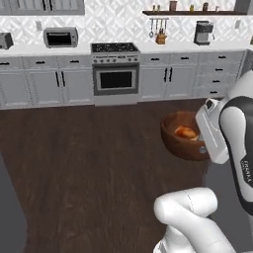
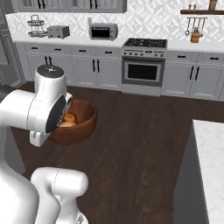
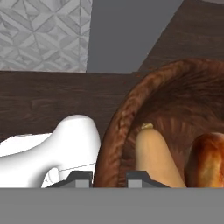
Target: Pick the chicken drumstick and squash from their plates and place them in the bowl. Then put the bowl in the fridge.
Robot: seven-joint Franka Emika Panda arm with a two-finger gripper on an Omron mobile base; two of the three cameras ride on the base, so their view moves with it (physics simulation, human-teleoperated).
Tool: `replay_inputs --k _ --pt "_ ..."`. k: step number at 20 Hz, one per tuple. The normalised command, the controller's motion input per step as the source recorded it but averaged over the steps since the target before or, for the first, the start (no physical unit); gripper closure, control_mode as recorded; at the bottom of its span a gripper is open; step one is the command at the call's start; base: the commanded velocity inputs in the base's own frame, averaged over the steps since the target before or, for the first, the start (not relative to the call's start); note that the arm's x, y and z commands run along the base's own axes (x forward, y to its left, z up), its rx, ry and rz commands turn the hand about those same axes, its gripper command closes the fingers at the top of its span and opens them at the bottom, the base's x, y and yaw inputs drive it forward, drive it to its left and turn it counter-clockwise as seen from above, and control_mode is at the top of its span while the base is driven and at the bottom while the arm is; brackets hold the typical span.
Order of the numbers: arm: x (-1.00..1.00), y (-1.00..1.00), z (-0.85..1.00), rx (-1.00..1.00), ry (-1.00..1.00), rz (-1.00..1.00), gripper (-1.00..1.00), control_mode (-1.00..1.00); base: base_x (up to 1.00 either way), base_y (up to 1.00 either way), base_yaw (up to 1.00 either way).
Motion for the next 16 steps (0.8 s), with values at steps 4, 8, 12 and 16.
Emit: replay_inputs --k 4,8,12,16 --pt "0.0 0.0 0.0 0.0 0.0 0.0 1.0 1.0 1.0 0.09 0.0" --pt "0.0 0.0 0.0 0.0 0.0 0.0 1.0 1.0 1.0 0.08 0.0" --pt "0.0 0.0 0.0 0.0 0.0 0.0 1.0 1.0 1.0 0.01 0.06" --pt "0.0 0.0 0.0 0.0 0.0 0.0 1.0 1.0 1.0 0.0 0.17"
